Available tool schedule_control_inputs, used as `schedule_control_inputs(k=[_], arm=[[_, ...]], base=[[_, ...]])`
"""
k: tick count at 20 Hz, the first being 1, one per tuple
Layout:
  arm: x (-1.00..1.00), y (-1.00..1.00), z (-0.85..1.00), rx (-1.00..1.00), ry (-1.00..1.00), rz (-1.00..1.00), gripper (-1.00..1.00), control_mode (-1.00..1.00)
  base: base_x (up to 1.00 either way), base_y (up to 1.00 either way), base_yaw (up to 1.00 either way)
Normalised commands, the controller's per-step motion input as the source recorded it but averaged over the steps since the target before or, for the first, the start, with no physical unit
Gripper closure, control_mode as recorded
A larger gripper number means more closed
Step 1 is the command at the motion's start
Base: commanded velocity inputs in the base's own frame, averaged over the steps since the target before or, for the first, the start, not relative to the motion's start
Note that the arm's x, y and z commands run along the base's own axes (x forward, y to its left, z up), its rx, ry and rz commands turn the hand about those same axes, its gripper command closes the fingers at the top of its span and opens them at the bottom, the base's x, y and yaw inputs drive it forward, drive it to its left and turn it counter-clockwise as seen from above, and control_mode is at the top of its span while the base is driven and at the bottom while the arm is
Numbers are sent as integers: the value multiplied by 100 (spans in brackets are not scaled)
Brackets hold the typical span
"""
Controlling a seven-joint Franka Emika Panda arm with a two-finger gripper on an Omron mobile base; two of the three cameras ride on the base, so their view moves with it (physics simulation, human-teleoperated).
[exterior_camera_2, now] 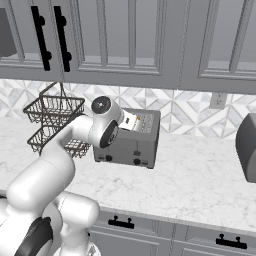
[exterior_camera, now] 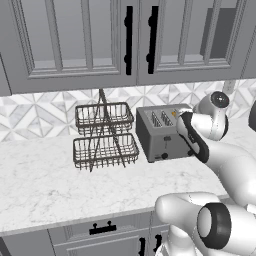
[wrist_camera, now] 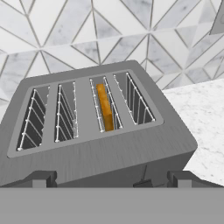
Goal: Start the toaster. Once the lever pops up, take the bread to the plate on the dining counter.
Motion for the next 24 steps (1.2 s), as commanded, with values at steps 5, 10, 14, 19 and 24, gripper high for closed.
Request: schedule_control_inputs(k=[5, 10, 14, 19, 24], arm=[[0, 0, 0, 0, 0, 0, -100, -100], [0, 0, 0, 0, 0, 0, -100, -100], [0, 0, 0, 0, 0, 0, -100, -100], [0, 0, 0, 0, 0, 0, -100, -100], [0, 0, 0, 0, 0, 0, -100, -100]], base=[[0, 0, 0], [0, 0, 0], [0, 0, 0], [0, 0, 0], [0, 0, 0]])
